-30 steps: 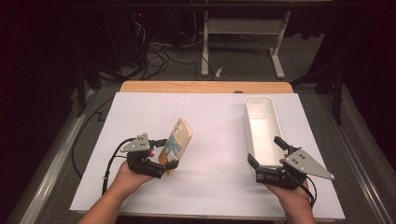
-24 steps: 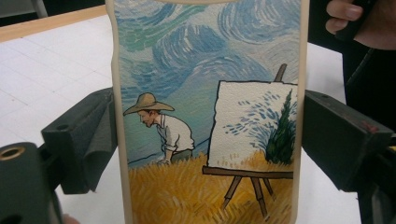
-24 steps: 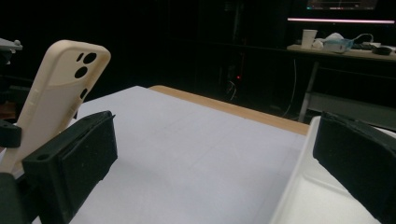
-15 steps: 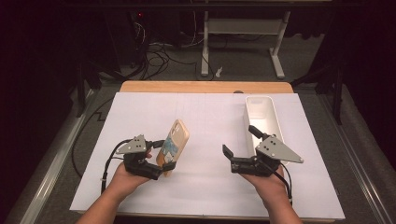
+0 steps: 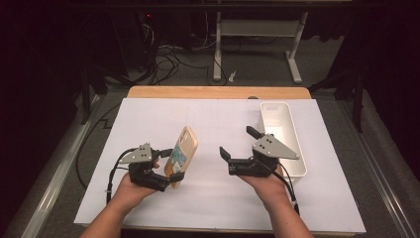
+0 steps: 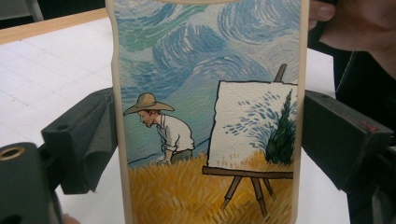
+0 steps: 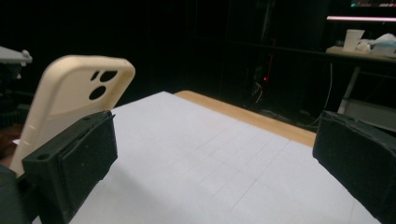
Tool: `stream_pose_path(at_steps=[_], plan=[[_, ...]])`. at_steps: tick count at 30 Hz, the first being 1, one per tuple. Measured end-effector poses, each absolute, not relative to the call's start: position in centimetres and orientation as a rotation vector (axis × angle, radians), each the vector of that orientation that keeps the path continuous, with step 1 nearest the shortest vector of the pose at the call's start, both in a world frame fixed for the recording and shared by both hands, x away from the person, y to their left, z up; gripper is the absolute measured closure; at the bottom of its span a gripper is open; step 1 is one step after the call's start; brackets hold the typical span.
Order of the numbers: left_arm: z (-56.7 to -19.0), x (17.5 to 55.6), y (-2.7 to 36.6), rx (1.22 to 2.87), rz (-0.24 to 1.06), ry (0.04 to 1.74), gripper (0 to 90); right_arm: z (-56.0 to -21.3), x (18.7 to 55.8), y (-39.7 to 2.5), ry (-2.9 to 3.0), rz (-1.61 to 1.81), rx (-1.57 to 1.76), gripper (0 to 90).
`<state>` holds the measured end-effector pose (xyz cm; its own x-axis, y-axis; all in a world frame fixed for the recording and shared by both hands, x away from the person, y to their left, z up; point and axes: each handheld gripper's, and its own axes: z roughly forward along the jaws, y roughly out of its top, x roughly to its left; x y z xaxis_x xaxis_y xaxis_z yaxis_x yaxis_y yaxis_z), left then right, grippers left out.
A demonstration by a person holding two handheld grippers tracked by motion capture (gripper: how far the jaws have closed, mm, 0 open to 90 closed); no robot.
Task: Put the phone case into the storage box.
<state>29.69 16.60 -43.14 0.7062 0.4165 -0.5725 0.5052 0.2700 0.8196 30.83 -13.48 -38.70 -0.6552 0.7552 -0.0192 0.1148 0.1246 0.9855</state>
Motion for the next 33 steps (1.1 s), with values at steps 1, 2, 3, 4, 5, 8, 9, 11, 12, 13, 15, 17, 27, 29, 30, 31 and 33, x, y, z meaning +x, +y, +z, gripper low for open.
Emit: stream_pose_path(at_steps=[1, 2, 3, 4, 5, 8, 9, 11, 12, 13, 15, 17, 27, 29, 30, 31, 33], plan=[[-43.2, 29.7, 16.6, 1.345, -0.072, 0.852, 11.6, -38.9, 31.0, -13.3, 1.884, 1.567, 0.84, 0.5], [-43.2, 29.7, 16.6, 1.347, -0.075, 0.853, 11.6, -39.2, 31.2, -13.1, 1.892, 1.565, 0.846, 0.5], [-43.2, 29.7, 16.7, 1.349, -0.083, 0.851, 11.6, -39.4, 31.3, -12.9, 1.897, 1.561, 0.845, 0.5], [-43.3, 29.7, 16.7, 1.353, -0.091, 0.85, 11.5, -39.6, 31.4, -12.8, 1.903, 1.557, 0.847, 0.5], [-43.3, 29.7, 16.7, 1.357, -0.085, 0.849, 11.5, -39.9, 31.4, -12.7, 1.91, 1.559, 0.852, 0.5], [-43.3, 29.6, 16.7, 1.358, -0.086, 0.844, 11.5, -40.5, 31.5, -12.6, 1.928, 1.554, 0.863, 0.5], [-43.3, 29.6, 16.7, 1.357, -0.086, 0.842, 11.6, -40.8, 31.4, -12.6, 1.931, 1.552, 0.869, 0.6], [-43.4, 29.6, 16.7, 1.36, -0.087, 0.841, 11.6, -41.3, 31.5, -12.7, 1.944, 1.564, 0.886, 0.7], [-43.4, 29.6, 16.6, 1.362, -0.089, 0.842, 11.5, -41.4, 31.4, -12.7, 1.947, 1.567, 0.89, 0.8], [-43.4, 29.6, 16.6, 1.366, -0.089, 0.841, 11.5, -41.5, 31.4, -12.7, 1.949, 1.563, 0.885, 0.9], [-43.5, 29.6, 16.5, 1.369, -0.093, 0.838, 11.6, -41.9, 31.3, -12.7, 1.961, 1.559, 0.888, 0.9], [-43.5, 29.5, 16.4, 1.371, -0.095, 0.836, 11.6, -42.3, 31.2, -12.8, 1.974, 1.548, 0.886, 0.9], [-43.9, 29.4, 16.3, 1.395, -0.111, 0.829, 11.5, -43.2, 31.0, -12.9, 2.009, 1.557, 0.872, 0.9], [-44.0, 29.4, 16.3, 1.402, -0.114, 0.824, 11.5, -43.2, 30.9, -12.8, 2.016, 1.573, 0.857, 0.9], [-44.0, 29.4, 16.3, 1.404, -0.117, 0.824, 11.5, -43.2, 30.9, -12.7, 2.019, 1.579, 0.851, 1.0], [-44.0, 29.4, 16.3, 1.409, -0.119, 0.822, 11.5, -43.2, 30.9, -12.7, 2.021, 1.584, 0.848, 1.1], [-44.1, 29.4, 16.2, 1.414, -0.12, 0.82, 11.5, -43.2, 30.8, -12.7, 2.028, 1.592, 0.837, 1.2]])
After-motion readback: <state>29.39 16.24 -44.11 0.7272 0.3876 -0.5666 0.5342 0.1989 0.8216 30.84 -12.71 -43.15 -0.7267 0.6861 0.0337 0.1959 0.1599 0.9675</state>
